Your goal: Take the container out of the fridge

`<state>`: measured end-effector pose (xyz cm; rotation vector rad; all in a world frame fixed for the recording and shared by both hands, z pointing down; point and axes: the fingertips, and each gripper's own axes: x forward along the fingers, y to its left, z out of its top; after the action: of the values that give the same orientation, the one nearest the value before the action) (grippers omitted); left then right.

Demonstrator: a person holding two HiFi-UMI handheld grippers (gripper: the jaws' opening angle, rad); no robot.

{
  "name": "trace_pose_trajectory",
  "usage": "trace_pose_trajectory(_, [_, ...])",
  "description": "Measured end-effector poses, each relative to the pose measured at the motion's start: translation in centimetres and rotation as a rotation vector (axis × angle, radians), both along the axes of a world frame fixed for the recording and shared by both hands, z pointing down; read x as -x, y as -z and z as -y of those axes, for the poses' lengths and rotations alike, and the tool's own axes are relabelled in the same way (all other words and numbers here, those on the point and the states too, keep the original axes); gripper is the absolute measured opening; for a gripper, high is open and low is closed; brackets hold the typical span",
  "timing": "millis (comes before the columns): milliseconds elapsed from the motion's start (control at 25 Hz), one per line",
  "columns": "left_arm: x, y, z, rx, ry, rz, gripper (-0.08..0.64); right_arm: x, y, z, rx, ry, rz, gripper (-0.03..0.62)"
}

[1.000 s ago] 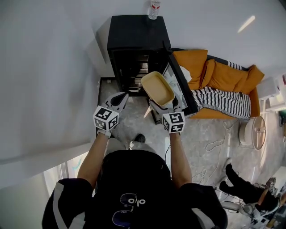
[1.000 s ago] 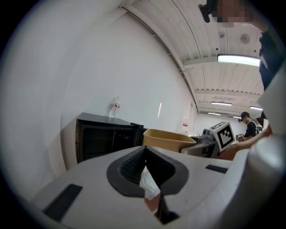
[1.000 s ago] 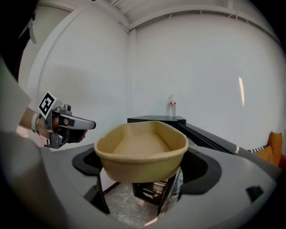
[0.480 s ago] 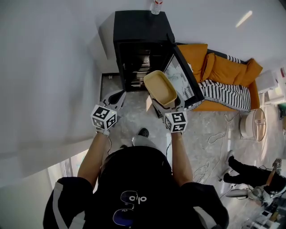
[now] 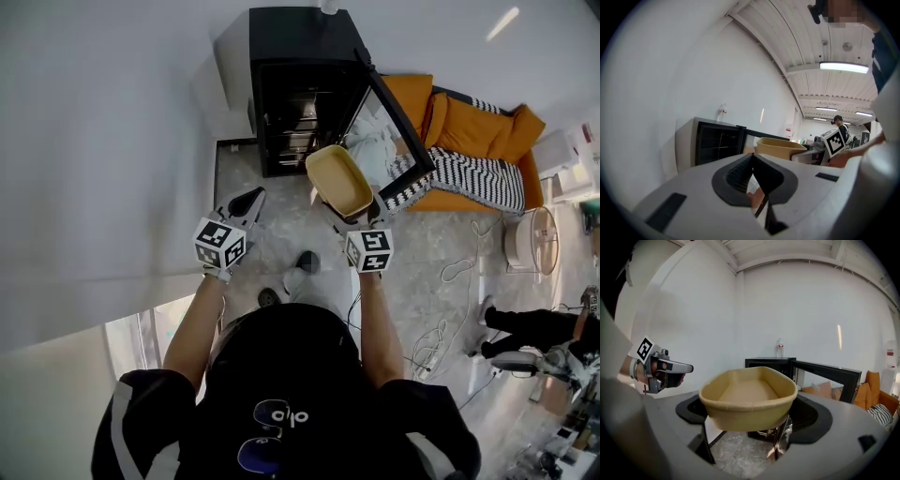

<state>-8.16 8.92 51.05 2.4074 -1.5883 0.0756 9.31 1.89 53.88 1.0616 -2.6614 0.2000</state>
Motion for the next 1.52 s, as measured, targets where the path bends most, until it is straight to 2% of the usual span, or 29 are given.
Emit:
trace_pose_trajectory(680, [-1.1,-0.9,-6.3,0.003,0.003,-0.012,-0.003,-2.4,-1.9,-5.9,0.031,-0.031,-0.033,0.523])
trace_pose_trajectory(1520, [-1.7,-0.2,-8.3,-0.006,0.008,-0.017,-0.002,-3.0,-1.3,-7.9,0.029,-0.028,-0.022,0.523])
